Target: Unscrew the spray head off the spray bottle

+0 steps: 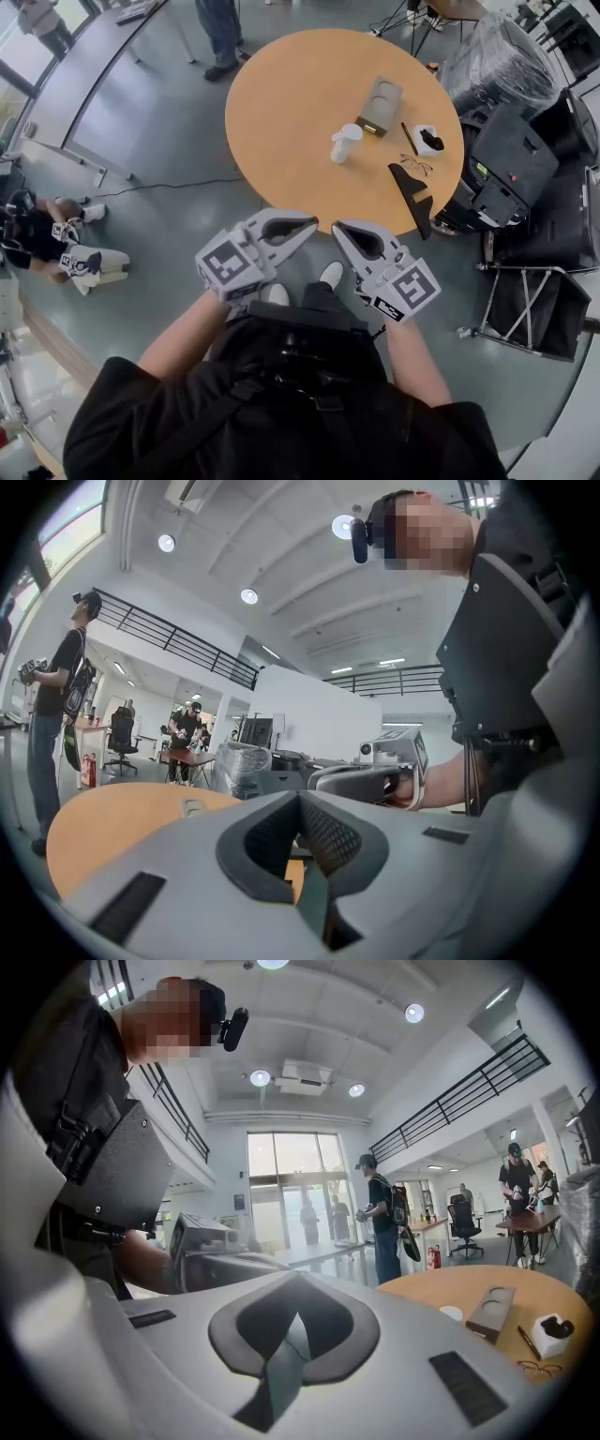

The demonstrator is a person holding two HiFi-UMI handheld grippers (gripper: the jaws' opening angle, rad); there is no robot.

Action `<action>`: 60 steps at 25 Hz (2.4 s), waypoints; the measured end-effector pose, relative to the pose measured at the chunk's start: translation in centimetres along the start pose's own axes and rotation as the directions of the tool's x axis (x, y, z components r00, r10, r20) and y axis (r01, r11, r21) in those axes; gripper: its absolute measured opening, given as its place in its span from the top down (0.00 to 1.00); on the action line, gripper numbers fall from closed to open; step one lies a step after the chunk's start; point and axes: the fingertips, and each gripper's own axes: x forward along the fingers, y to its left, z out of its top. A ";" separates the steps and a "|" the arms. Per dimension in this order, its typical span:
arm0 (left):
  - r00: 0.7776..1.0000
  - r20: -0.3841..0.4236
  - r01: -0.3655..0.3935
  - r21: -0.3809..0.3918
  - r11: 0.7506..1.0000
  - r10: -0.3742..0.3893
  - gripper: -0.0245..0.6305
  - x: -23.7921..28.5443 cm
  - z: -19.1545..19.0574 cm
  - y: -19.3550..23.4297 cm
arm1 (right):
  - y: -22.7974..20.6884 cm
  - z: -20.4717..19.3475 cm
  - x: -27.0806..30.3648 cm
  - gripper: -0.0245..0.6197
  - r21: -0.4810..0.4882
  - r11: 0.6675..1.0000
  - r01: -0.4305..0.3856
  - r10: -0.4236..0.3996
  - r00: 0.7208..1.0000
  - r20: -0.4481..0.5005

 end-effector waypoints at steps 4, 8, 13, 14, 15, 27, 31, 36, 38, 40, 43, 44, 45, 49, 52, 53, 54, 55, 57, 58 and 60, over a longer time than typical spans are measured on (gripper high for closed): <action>1.000 0.026 -0.015 0.020 1.000 0.014 0.96 3.1 1.0 1.7 | -3.3 0.7 -0.1 0.95 -0.001 1.000 -0.029 0.029 1.000 0.006; 0.999 0.032 -0.036 0.020 0.999 0.035 0.96 6.7 2.5 3.2 | -6.7 1.4 -0.5 0.95 0.004 0.998 -0.060 0.060 0.998 0.012; 0.998 0.029 -0.057 0.031 0.998 0.056 0.96 10.4 3.2 4.3 | -10.4 2.0 -1.6 0.95 0.010 0.996 -0.089 0.089 0.996 0.018; 0.998 0.024 -0.063 0.020 0.998 0.063 0.96 11.0 3.4 4.4 | -11.1 2.1 -1.8 0.95 0.012 0.996 -0.093 0.093 0.995 0.019; 0.997 0.017 -0.071 0.009 0.997 0.071 0.96 11.7 3.7 4.5 | -11.8 2.1 -2.1 0.95 0.014 0.995 -0.097 0.097 0.995 0.020; 0.991 0.006 -0.134 0.023 0.991 0.134 0.96 18.4 4.9 4.7 | -17.4 3.1 -5.2 0.95 0.000 0.984 -0.179 0.179 0.983 0.032; 0.987 -0.016 -0.160 0.021 0.987 0.160 0.96 20.1 4.7 4.7 | -18.9 3.4 -6.2 0.95 0.001 0.979 -0.205 0.204 0.978 0.042; 0.981 -0.025 -0.191 0.032 0.981 0.192 0.96 21.6 4.8 4.6 | -20.5 3.7 -7.4 0.95 0.000 0.975 -0.223 0.222 0.973 0.057; 0.979 -0.031 -0.199 0.018 0.980 0.199 0.96 21.9 5.2 4.5 | -21.1 4.0 -7.5 0.95 0.003 0.976 -0.219 0.218 0.974 0.065; 0.977 -0.050 -0.209 0.016 0.978 0.209 0.96 21.9 5.1 4.7 | -21.5 4.1 -7.5 0.95 0.008 0.976 -0.216 0.215 0.974 0.073; 0.975 -0.046 -0.215 0.021 0.976 0.216 0.96 21.7 4.8 5.3 | -21.8 4.0 -7.0 0.95 0.008 0.976 -0.220 0.219 0.973 0.075; 0.975 -0.043 -0.218 0.022 0.976 0.218 0.96 21.6 4.8 5.6 | -21.9 3.8 -6.8 0.95 0.010 0.975 -0.221 0.219 0.973 0.073; 0.973 -0.049 -0.225 0.021 0.974 0.225 0.96 21.6 4.7 5.9 | -22.0 3.7 -6.6 0.95 0.012 0.975 -0.220 0.219 0.973 0.072; 0.974 -0.065 -0.218 0.016 0.976 0.219 0.96 21.2 3.9 7.3 | -22.5 3.1 -5.6 0.95 0.021 0.978 -0.207 0.205 0.977 0.061; 0.979 -0.065 -0.193 0.022 0.981 0.194 0.96 20.9 3.5 8.8 | -23.0 3.1 -4.3 0.95 0.019 0.981 -0.192 0.191 0.980 0.055; 0.980 -0.068 -0.184 0.025 0.983 0.186 0.96 20.8 3.3 9.5 | -23.2 3.1 -3.8 0.95 0.017 0.983 -0.184 0.183 0.982 0.051; 0.981 -0.075 -0.176 0.029 0.984 0.178 0.96 20.8 3.1 10.3 | -23.5 3.1 -3.3 0.95 0.016 0.985 -0.173 0.172 0.984 0.045; 0.983 -0.077 -0.162 0.032 0.986 0.164 0.96 20.8 3.0 11.0 | -23.9 3.1 -2.9 0.95 0.016 0.987 -0.158 0.157 0.987 0.040; 0.988 -0.073 -0.132 0.035 0.991 0.134 0.96 20.9 3.1 12.5 | -24.8 3.0 -1.8 0.95 0.015 0.992 -0.125 0.124 0.992 0.032; 0.989 -0.072 -0.125 0.041 0.991 0.127 0.96 20.9 3.2 13.5 | -25.2 3.0 -1.2 0.95 0.015 0.994 -0.112 0.111 0.993 0.027; 0.991 -0.068 -0.109 0.054 0.993 0.112 0.96 20.7 3.1 15.4 | -26.1 2.8 0.4 0.95 0.013 0.996 -0.090 0.090 0.996 0.014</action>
